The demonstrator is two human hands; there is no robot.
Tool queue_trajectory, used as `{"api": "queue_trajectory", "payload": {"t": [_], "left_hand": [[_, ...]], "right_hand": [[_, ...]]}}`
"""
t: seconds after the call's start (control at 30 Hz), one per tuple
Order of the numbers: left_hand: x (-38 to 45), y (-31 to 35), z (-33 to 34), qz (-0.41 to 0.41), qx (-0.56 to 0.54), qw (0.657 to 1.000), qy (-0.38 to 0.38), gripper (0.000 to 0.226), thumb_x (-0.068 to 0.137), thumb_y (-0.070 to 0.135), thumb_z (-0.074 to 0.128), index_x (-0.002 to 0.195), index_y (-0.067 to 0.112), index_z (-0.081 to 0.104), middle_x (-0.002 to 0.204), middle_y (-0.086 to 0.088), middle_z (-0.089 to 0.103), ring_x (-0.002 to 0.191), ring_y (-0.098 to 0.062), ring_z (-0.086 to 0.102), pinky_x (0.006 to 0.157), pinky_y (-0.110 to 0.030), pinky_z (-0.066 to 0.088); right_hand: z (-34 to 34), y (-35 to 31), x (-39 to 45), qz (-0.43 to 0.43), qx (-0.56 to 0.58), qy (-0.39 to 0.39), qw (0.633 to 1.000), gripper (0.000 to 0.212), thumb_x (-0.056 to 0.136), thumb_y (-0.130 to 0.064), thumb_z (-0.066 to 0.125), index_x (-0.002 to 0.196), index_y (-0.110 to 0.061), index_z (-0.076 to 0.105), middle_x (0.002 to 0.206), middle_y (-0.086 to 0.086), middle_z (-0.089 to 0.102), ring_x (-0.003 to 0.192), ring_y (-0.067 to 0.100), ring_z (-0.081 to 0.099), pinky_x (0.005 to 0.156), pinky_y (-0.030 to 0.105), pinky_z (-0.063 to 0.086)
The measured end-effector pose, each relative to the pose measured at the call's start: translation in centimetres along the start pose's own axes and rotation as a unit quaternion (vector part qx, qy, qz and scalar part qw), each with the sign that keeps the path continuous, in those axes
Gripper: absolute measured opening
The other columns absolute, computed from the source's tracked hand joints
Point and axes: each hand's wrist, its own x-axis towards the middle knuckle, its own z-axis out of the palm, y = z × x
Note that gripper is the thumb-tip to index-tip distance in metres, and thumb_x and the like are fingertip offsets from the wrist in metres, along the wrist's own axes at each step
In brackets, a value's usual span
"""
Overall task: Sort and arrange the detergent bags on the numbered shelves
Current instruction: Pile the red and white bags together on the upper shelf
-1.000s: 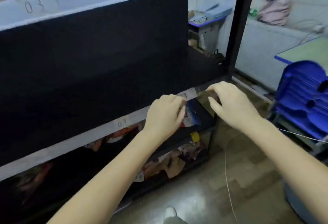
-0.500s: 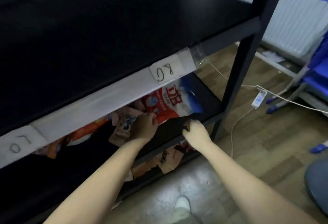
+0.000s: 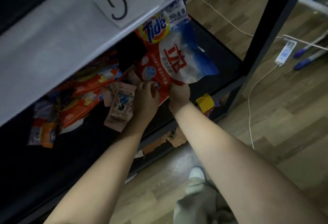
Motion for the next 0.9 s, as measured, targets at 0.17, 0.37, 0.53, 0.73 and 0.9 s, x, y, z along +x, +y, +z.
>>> {"api": "queue_trajectory", "payload": {"t": [0.17,0.37,0.53,0.73,0.9], "left_hand": [[0.3,0.2,-0.8,-0.013,-0.036,0.999,0.006,0.032,0.095,0.022,0.050,0.124,0.009,0.054,0.134,-0.015,0.045,0.120,-0.029,0.046,0.089,-0.034,0.041],[-1.1,2.6,0.2,-0.068,-0.121,0.985,-0.102,0.045,0.095,0.043,0.046,0.130,0.014,0.048,0.133,-0.013,0.048,0.119,-0.026,0.050,0.096,-0.045,0.045],[-5.2,6.0,-1.2,-0.151,-0.273,0.931,-0.189,0.052,0.096,0.050,0.041,0.138,0.021,0.040,0.118,0.005,0.056,0.102,-0.014,0.057,0.079,-0.027,0.047],[-11.9,8.0,-6.0,-0.175,-0.425,0.854,-0.244,0.036,0.092,0.040,0.057,0.112,0.011,0.060,0.100,-0.011,0.072,0.082,-0.022,0.071,0.081,-0.037,0.058],[-18.3,13.2,-12.2,-0.084,-0.496,0.832,-0.231,0.020,0.097,0.025,0.051,0.102,0.012,0.064,0.095,-0.012,0.073,0.079,-0.023,0.070,0.068,-0.035,0.057]], "right_hand": [[-5.2,-0.3,-1.2,-0.012,-0.130,-0.014,0.991,0.033,0.097,-0.011,0.049,0.130,-0.013,0.047,0.124,0.009,0.059,0.112,0.024,0.059,0.092,0.038,0.051],[-12.5,-1.4,-6.2,-0.089,-0.202,-0.062,0.973,0.032,0.095,0.003,0.045,0.121,-0.015,0.048,0.112,0.006,0.062,0.094,0.010,0.062,0.092,0.034,0.050],[-15.9,-3.1,-11.4,-0.113,-0.233,-0.106,0.960,0.035,0.092,0.008,0.045,0.117,-0.018,0.047,0.100,-0.016,0.066,0.086,-0.006,0.064,0.078,0.015,0.051],[-19.3,-6.5,-19.9,-0.128,-0.240,-0.103,0.957,0.031,0.091,0.007,0.046,0.117,-0.010,0.048,0.088,-0.021,0.071,0.084,-0.003,0.066,0.074,0.014,0.053],[-21.0,-12.0,-28.6,-0.217,-0.232,-0.023,0.948,0.075,0.047,-0.065,0.080,0.106,-0.022,0.059,0.099,-0.011,0.073,0.089,0.007,0.068,0.075,0.022,0.056]]}}
